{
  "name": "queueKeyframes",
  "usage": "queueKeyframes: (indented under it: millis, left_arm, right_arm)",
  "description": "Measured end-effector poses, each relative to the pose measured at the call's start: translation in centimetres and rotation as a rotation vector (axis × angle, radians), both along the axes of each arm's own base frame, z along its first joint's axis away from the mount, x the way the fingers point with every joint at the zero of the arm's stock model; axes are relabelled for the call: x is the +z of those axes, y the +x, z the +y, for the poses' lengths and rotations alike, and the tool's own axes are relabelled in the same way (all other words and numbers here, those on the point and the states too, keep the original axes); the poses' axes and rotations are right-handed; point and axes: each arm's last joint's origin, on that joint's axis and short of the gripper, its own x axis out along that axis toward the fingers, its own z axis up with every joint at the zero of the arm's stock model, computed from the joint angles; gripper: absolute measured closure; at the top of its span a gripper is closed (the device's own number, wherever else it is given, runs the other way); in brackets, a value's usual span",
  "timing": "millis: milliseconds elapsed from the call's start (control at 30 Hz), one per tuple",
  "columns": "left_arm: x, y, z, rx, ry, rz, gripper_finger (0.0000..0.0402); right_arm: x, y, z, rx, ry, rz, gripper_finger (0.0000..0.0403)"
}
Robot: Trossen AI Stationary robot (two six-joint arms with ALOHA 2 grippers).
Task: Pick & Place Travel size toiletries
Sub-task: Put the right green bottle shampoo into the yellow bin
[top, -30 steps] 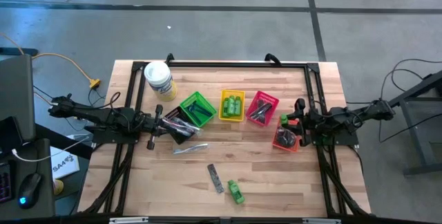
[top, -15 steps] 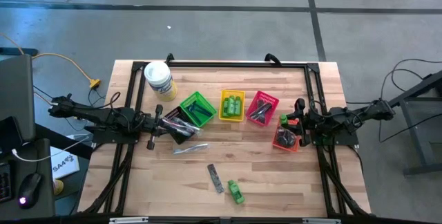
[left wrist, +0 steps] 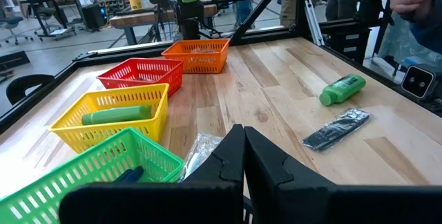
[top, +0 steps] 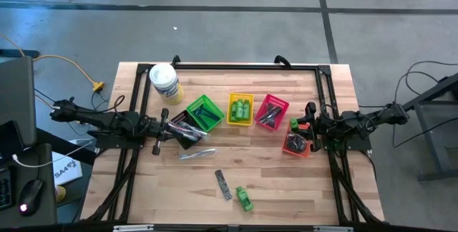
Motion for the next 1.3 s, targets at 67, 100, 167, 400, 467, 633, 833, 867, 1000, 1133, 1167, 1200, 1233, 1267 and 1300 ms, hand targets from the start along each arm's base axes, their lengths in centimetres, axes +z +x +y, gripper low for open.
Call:
queueKeyframes:
  millis: [67,100,167,400,467,633,833,867,1000,1133,1167,1200,1233,1267,1300]
  left_arm:
    - [0.0,0.0,0.0,0.000,0.000,0.000,0.0402]
    - [0.0,0.0,0.0,0.000,0.000,0.000,0.0402]
    - [0.0,0.0,0.0,0.000,0.000,0.000,0.0402]
    - [0.0,0.0,0.0,0.000,0.000,0.000,0.0402]
    - [0.0,0.0,0.0,0.000,0.000,0.000,0.0402]
    - [0.0,0.0,0.0,0.000,0.000,0.000,0.0402]
    - [0.0,0.0,0.0,0.000,0.000,0.000,0.0402]
    - [0.0,0.0,0.0,0.001,0.000,0.000,0.0402]
    - [0.0,0.0,0.0,0.000,0.000,0.000,0.0402]
    - [0.0,0.0,0.0,0.001,0.000,0.000,0.0402]
    - [0.0,0.0,0.0,0.000,0.001,0.000,0.0402]
    - [0.0,0.0,0.0,0.000,0.003,0.000,0.0402]
    - [0.0,0.0,0.0,0.000,0.004,0.000,0.0402]
    - [0.0,0.0,0.0,0.000,0.004,0.000,0.0402]
    - [0.0,0.0,0.0,0.000,0.004,0.000,0.0402]
  right_arm:
    - [0.0,0.0,0.0,0.000,0.000,0.000,0.0282]
    - [0.0,0.0,0.0,0.000,-0.001,0.001,0.0282]
    - [-0.1,0.0,0.0,0.000,-0.002,0.007,0.0280]
    - [-0.1,0.0,0.0,0.000,-0.004,0.015,0.0280]
    - [-0.2,0.0,0.0,0.001,-0.004,0.015,0.0280]
    - [-0.1,0.0,0.0,0.002,0.006,0.014,0.0278]
    - [0.4,0.0,0.0,0.003,0.030,-0.028,0.0278]
    - [0.4,0.0,0.0,0.003,0.029,-0.024,0.0278]
    - [1.2,0.2,0.1,0.002,0.024,-0.022,0.0283]
    - [1.7,0.6,0.2,0.000,0.019,0.012,0.0282]
    - [1.9,0.8,0.2,-0.001,0.017,0.019,0.0282]
    - [2.2,1.0,0.2,-0.009,0.017,0.026,0.0282]
    - [2.4,1.1,0.3,-0.022,0.018,0.038,0.0283]
    - [2.5,1.3,0.3,-0.037,0.021,0.052,0.0283]
    - [2.7,1.5,0.3,-0.049,0.024,0.067,0.0284]
